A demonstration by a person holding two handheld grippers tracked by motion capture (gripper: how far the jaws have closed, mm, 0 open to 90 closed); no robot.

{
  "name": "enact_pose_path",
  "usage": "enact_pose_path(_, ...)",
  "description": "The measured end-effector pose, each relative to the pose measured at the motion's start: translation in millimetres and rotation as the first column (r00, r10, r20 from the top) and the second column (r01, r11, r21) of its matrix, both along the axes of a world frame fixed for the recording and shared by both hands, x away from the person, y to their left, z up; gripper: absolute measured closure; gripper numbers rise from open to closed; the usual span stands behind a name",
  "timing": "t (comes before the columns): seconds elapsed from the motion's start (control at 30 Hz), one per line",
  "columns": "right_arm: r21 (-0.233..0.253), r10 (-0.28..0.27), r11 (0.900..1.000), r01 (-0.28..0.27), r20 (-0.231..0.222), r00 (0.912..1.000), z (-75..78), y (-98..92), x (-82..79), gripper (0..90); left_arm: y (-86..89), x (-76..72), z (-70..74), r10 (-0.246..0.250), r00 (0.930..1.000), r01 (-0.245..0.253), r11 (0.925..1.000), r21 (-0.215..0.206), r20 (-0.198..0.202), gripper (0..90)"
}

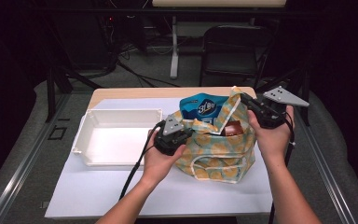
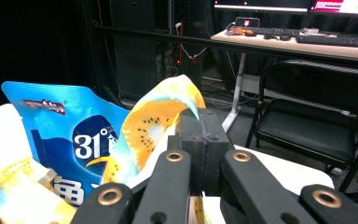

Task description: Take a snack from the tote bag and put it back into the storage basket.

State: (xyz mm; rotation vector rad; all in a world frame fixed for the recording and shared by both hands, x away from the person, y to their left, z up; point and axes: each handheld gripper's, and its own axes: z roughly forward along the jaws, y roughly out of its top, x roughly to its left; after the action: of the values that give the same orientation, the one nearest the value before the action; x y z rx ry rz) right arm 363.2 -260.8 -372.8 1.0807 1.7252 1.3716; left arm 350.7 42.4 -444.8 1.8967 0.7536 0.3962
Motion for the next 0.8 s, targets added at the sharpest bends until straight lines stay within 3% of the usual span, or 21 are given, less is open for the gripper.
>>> enact_pose_path(0.1,-0.003,-0.007,1.0,0.007,0.002,1.0,1.0,-1.9,-0.4,90.0,13.3,-0.8,9.5,0.005,0.9998,-0.004,0.9987,-0.05,0.02,90.0)
enact_pose_path(0.17,-0.001,-0.012,1.0,0.012,0.003,0.9999,1.5,-3.9,0.2,90.0,25.4,2.0,17.9,0.021,0.9995,-0.019,0.9939,-0.109,0.022,90.0)
enact_pose_path(0.3,-0.003,-0.025,1.0,0.025,0.005,0.9997,3.7,-7.6,1.6,90.0,49.6,14.9,34.5,0.057,0.9984,-0.055,0.9748,-0.216,0.003,90.0)
enact_pose_path(0.43,-0.001,-0.026,1.0,0.026,0.009,0.9996,7.0,-8.1,2.3,90.0,64.1,24.9,47.5,0.072,0.9974,-0.07,0.9579,-0.278,-0.005,90.0)
enact_pose_path(0.5,0.0,-0.028,1.0,0.028,0.013,0.9995,9.5,-8.1,2.9,90.0,68.1,29.9,51.0,0.064,0.9976,-0.069,0.9421,-0.328,-0.029,90.0)
enact_pose_path(0.57,0.004,-0.032,0.999,0.032,0.016,0.9994,12.1,-8.3,4.0,90.0,72.6,38.3,51.2,0.044,0.9943,-0.079,0.913,-0.4,-0.097,90.0)
enact_pose_path(0.63,0.004,-0.036,0.999,0.036,0.011,0.9993,14.1,-8.3,6.3,90.0,76.3,49.3,48.2,0.04,0.9845,-0.115,0.882,-0.457,-0.17,90.0)
enact_pose_path(0.7,0.007,-0.039,0.999,0.039,-0.008,0.9992,13.8,-8.2,11.3,90.0,76.7,60.8,42.3,0.067,0.97,-0.171,0.8713,-0.46,-0.234,90.0)
enact_pose_path(0.73,0.002,-0.044,0.999,0.044,-0.03,0.9986,12.6,-7.8,14.3,90.0,75.3,66.0,38.1,0.084,0.9612,-0.197,0.8753,-0.441,-0.263,90.0)
enact_pose_path(0.8,-0.02,-0.055,0.998,0.053,-0.08,0.9953,6.8,-5.8,21.3,90.0,68.4,73.9,28.2,0.113,0.9463,-0.227,0.8993,-0.374,-0.303,90.0)
